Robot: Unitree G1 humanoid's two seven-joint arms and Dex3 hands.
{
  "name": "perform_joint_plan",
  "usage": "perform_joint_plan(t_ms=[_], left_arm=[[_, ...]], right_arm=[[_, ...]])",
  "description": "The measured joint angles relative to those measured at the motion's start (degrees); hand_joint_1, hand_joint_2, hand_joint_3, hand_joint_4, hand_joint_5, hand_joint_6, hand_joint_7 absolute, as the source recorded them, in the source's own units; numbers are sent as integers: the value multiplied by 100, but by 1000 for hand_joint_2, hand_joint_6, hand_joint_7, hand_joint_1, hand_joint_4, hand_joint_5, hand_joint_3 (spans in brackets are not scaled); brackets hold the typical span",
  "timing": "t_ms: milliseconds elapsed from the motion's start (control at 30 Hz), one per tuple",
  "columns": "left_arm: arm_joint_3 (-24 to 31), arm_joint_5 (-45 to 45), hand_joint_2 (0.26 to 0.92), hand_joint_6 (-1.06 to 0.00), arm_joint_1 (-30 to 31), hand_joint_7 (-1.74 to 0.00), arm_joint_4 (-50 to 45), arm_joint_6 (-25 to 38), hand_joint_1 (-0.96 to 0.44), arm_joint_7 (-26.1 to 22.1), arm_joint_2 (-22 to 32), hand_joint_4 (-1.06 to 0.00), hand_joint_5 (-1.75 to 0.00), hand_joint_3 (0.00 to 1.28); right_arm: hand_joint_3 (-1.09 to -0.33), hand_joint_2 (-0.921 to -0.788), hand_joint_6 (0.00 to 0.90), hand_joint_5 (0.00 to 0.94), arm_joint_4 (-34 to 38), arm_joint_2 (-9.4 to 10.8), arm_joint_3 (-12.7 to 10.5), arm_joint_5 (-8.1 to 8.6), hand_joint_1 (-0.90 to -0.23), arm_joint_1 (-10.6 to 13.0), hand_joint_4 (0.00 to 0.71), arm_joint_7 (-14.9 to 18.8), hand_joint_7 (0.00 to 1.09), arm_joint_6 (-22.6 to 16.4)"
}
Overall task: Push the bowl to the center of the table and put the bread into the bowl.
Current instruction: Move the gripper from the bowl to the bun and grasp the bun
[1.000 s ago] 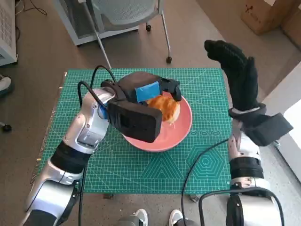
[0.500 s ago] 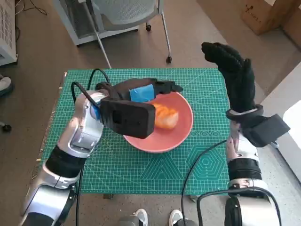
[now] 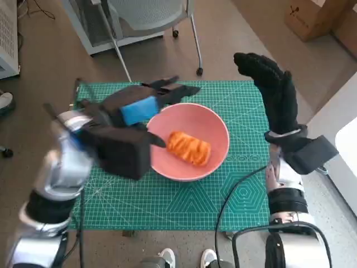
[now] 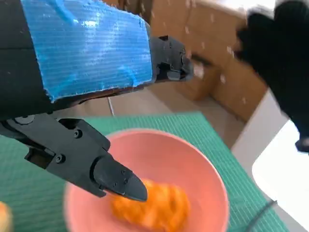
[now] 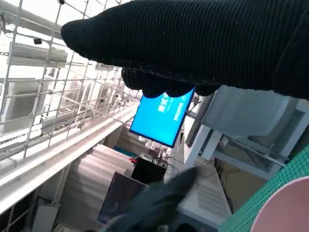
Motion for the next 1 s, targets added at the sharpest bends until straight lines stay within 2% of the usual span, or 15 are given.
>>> perform_joint_plan(t_ms=[267, 467, 767, 1000], left_arm=[[624, -52, 728, -226, 350, -62, -443, 325, -177, -22, 587, -45, -10, 1], [802, -52, 732, -230, 589, -42, -493, 722, -124, -34, 829, -44, -3, 3], [770, 48, 729, -233, 992, -24, -262, 778, -84, 30, 997, -41, -1, 1], [495, 263, 731, -218, 1068, -9, 23, 758, -56, 49, 1055, -23, 0, 2]], right_arm=[[-627, -921, 341, 0, 108, -6, 34, -108, -599, -38, 159, -46, 1, -36], [-638, -921, 340, 0, 226, -7, 76, -167, -589, -129, 158, -71, 1, -76], [-638, -921, 342, 0, 356, -15, 96, -160, -603, -276, 158, -67, 1, -97], [-638, -921, 342, 0, 425, -16, 97, -147, -608, -309, 154, 7, 1, -95]])
